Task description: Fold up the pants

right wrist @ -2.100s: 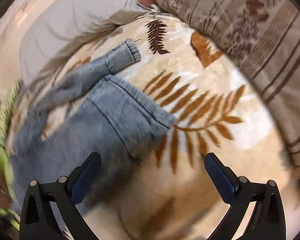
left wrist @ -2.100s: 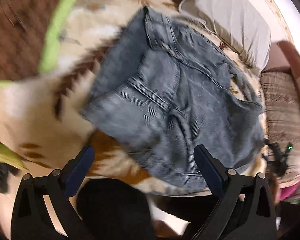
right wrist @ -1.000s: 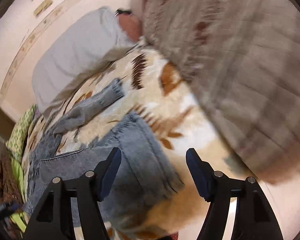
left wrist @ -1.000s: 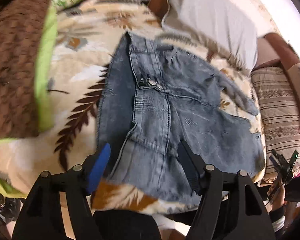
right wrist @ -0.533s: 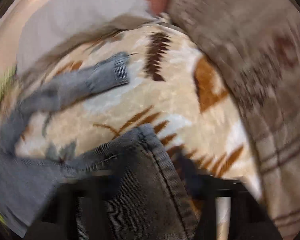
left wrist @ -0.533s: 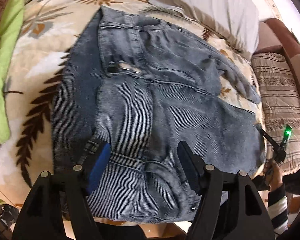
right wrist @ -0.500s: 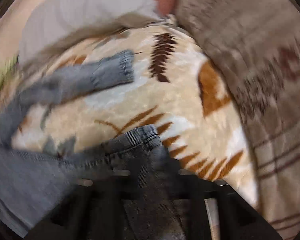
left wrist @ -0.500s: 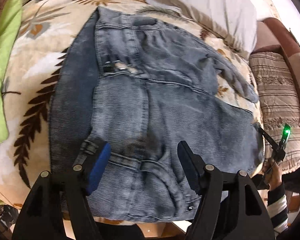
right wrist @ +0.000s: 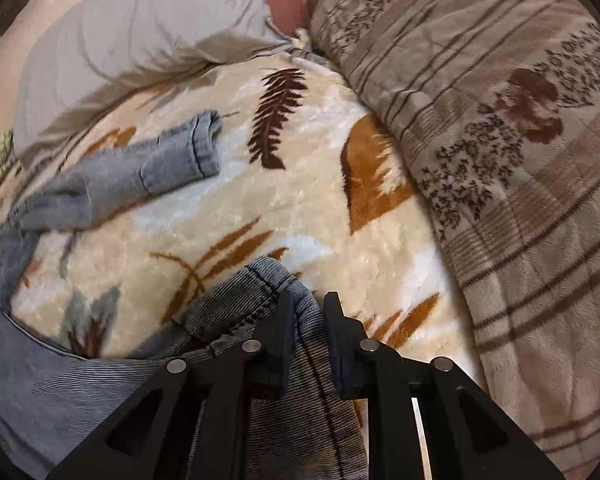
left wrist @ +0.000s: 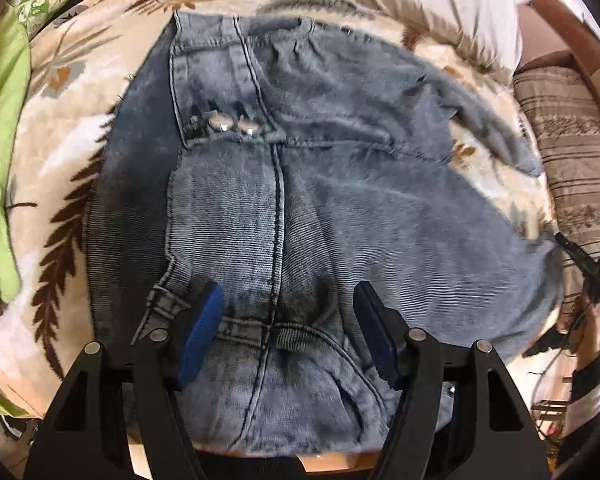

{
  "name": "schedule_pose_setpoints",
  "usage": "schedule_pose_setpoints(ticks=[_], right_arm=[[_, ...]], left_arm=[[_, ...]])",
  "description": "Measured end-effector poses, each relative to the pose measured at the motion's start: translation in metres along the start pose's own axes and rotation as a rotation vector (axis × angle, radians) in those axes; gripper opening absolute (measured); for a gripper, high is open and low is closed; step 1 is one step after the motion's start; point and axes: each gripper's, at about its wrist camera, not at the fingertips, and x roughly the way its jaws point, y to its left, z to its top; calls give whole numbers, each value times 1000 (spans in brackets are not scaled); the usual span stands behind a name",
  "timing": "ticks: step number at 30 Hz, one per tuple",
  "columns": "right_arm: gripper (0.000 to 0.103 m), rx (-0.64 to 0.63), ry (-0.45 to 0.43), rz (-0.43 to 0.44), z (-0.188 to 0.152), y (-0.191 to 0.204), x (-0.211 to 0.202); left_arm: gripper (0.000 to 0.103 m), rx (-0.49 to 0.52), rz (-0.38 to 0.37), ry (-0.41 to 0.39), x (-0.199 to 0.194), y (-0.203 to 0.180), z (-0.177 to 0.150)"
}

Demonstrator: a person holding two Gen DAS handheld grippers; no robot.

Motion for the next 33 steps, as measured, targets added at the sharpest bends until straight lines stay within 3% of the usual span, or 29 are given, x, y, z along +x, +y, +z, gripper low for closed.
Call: schedule_pose_setpoints(ticks=[2,4,6,14,23,27,33], right_arm=[[26,20,-25,36,4,-4,-13],[48,45,-49,71,6,-8,-28],[53,61,-66,96,10,-9,-38],[56,104,-54,174,35,4,-32],[60,174,6,310,69,57,37],[60,243,2,287,86,67,68],[67,234,-15,336,105,70,98]], left_arm=[[67,-4,-14,-45,-19,6,2],[68,-15,-19,-80,-35,15,7],[69,-40,-26,-89,-45,28,14],[69,-158,-25,-61,-43,60,65],[69,-152,-41,-19,0,49,122],[69,-200,-74,-2,19,55,141],[69,-174,-35,25,46,56,162]])
